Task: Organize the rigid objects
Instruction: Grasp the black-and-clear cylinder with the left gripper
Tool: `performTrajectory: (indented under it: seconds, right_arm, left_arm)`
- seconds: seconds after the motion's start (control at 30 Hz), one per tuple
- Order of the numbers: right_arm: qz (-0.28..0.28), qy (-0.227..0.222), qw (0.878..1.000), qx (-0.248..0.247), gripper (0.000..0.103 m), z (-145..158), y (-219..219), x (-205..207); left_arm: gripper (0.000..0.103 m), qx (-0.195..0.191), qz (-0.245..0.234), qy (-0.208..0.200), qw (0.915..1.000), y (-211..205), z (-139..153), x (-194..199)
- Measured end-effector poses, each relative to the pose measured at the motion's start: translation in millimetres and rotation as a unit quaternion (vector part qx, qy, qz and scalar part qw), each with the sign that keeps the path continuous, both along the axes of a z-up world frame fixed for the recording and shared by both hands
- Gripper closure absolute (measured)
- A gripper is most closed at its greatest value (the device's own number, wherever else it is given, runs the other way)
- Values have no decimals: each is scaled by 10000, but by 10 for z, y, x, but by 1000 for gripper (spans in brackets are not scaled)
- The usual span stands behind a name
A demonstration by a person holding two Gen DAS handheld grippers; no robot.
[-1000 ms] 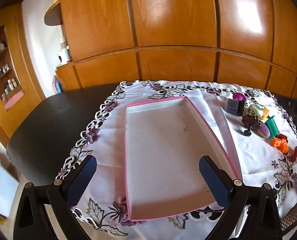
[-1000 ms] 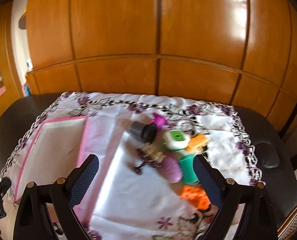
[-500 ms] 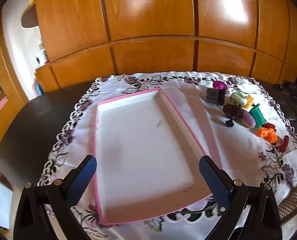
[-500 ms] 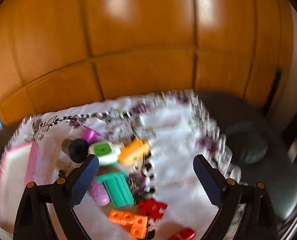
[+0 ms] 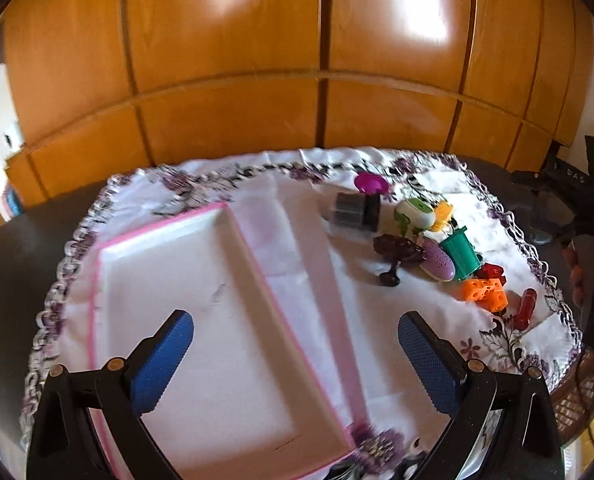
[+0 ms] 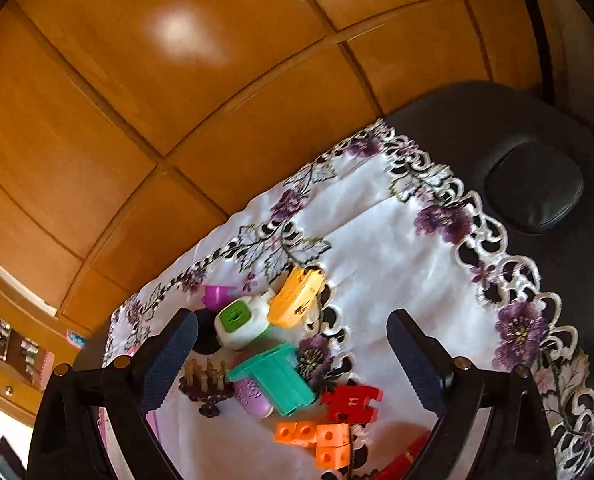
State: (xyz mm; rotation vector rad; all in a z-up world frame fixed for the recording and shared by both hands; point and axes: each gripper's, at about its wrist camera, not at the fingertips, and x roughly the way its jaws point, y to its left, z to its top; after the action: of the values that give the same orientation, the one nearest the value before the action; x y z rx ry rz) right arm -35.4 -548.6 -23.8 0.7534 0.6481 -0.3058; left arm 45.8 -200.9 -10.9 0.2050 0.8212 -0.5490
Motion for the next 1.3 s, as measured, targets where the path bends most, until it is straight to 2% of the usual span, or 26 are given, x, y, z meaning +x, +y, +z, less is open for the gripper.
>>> performTrajectory:
  seconds: [0.1,0.3,0.43,0.53,0.87,1.07,1.1,1.13,1.17,1.2,1.3]
  right_arm:
    - [50,15,10000,-21,6,-2,4,5]
    - [31,57,9999,83,6,-30,-36,-5]
    - [84,54,9998,142,6,-40,-30,5]
    - [134,62,9998,133,6,-38,-13,18]
    - [271,135,9994,165,6,-59,-10,53]
    - [245,130,9995,121,6,-56,-19,54]
    - [254,145,9995,126,6,-61,-20,60]
    - [258,163,9995,113,6,-65,-21,65]
    - [261,174,9995,98,6,-66,-22,66]
    - [260,188,9995,79,6,-67,-19,68]
    - [256,237,9994,53,6,-81,-23,74]
  left_arm:
    - [0,-84,-67,222,9997,-156,-55,120]
    - [0,118,-115,434,9989,-488,-120,413]
    - [0,209,-79,400,9990,-656,-117,620]
    - [0,439,-174,224,9986,-848,-134,780]
    - [0,598,-674,461,9949,-1407,-346,1275]
    - [1,696,-817,789,9911,-1644,-627,1551]
    - [8,713,-822,861,9903,-1679,-685,1589]
    - [20,691,-840,938,9896,-1700,-733,1616]
    - [37,636,-885,1097,9880,-1719,-788,1644]
    - [38,529,-890,1307,9860,-1715,-846,1668]
    - [38,281,-893,1314,9869,-1626,-815,1609]
